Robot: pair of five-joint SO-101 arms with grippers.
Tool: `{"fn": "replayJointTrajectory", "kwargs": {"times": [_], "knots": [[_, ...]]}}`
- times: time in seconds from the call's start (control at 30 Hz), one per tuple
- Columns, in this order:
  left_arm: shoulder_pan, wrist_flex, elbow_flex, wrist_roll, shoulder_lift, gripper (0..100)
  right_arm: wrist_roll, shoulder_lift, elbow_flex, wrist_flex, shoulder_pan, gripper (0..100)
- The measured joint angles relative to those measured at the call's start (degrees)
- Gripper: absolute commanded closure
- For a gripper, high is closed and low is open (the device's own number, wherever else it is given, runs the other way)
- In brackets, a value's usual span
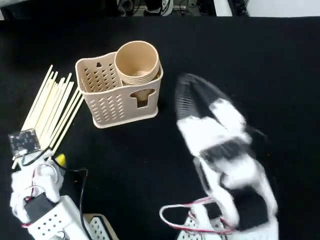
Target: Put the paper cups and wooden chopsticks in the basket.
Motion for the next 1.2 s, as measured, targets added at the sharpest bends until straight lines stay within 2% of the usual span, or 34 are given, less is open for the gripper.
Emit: {"fn": "replayJointTrajectory", "kwargs": {"times": [0.17, 0.27, 0.4, 0.57, 0.67, 0.97, 1.07, 1.2], "knots": [[0.26, 0.0, -12.04, -0.62, 2.64, 68, 0.09, -3.25, 3.6, 11.96, 18.11, 98.6], [1.23, 0.0, -20.84, -3.16, 10.11, 68, -1.23, -2.99, 10.37, 15.38, 22.95, 98.6], [5.36, 0.0, -33.58, -10.55, 28.31, 68, -4.84, -2.99, 21.89, 13.01, 23.82, 98.6], [6.07, 0.0, -52.75, -15.74, 56.62, 68, -7.12, -2.99, 33.58, 6.07, 23.91, 98.6], [6.33, 1.23, -64.62, -16.53, 74.37, 68, -7.12, -2.99, 36.92, 4.84, 23.91, 98.6], [10.46, 16.18, -106.29, -16.88, 120.7, 68, -7.3, -2.99, 43.16, -4.04, 23.91, 98.6], [11.6, 18.64, -120.26, -16.88, 133.98, 68, -7.3, -2.99, 43.6, -5.01, 23.91, 98.6], [11.96, 21.54, -137.14, -16.88, 149.98, 76, -7.3, -2.99, 43.6, -5.27, 23.91, 98.6]]}}
